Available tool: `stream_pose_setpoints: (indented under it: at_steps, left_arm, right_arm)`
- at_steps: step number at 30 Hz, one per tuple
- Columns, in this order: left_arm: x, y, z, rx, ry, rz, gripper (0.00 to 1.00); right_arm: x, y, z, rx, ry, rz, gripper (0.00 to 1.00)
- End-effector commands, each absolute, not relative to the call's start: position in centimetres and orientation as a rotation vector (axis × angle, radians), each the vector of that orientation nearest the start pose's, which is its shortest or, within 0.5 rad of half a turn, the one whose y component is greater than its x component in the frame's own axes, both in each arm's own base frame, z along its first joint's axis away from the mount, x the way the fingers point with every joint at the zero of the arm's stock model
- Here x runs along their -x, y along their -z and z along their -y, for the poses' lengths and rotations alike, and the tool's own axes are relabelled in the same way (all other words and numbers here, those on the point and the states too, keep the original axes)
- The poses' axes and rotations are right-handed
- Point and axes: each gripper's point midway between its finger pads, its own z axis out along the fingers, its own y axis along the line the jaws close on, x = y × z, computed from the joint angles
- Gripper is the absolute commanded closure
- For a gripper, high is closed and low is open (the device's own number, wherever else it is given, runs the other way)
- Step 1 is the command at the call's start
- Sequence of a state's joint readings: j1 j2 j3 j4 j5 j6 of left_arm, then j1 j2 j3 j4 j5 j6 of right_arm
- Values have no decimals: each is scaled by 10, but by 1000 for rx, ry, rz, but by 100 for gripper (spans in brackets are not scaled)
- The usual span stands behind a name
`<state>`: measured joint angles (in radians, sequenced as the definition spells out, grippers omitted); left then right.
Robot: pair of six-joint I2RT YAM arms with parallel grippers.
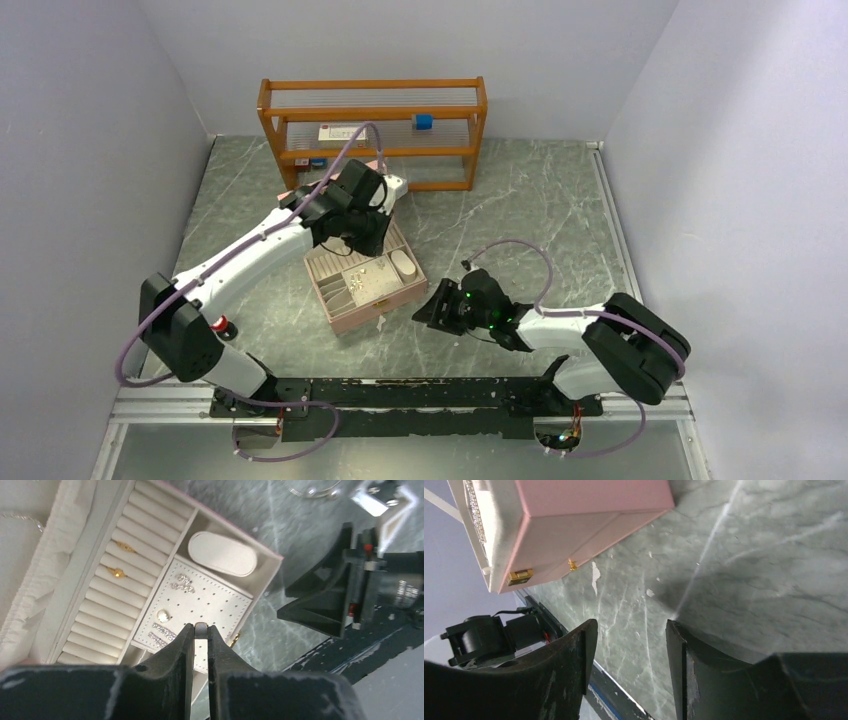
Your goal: Organize the mixed jewelry
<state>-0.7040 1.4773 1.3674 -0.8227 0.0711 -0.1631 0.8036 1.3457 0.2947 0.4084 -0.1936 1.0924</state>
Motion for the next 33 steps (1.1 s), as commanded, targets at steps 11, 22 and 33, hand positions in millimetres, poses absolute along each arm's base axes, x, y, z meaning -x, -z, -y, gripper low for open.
stream_pose_setpoints:
  at_steps: [11,22,33]
  left_arm:
    - [-278,-130,230,-788,122,-2636,84]
    - [-275,-118,229,-807,106,-2678,85]
    - [-278,-109,228,-790,81,-2694,85]
  right_arm:
    - [-191,-30,-275,-237,-1034,-2341,44]
    - [-188,-23,-275,-247,-1049,-2342,44]
    - [-188,-22,-274,-252,-1054,-2337,44]
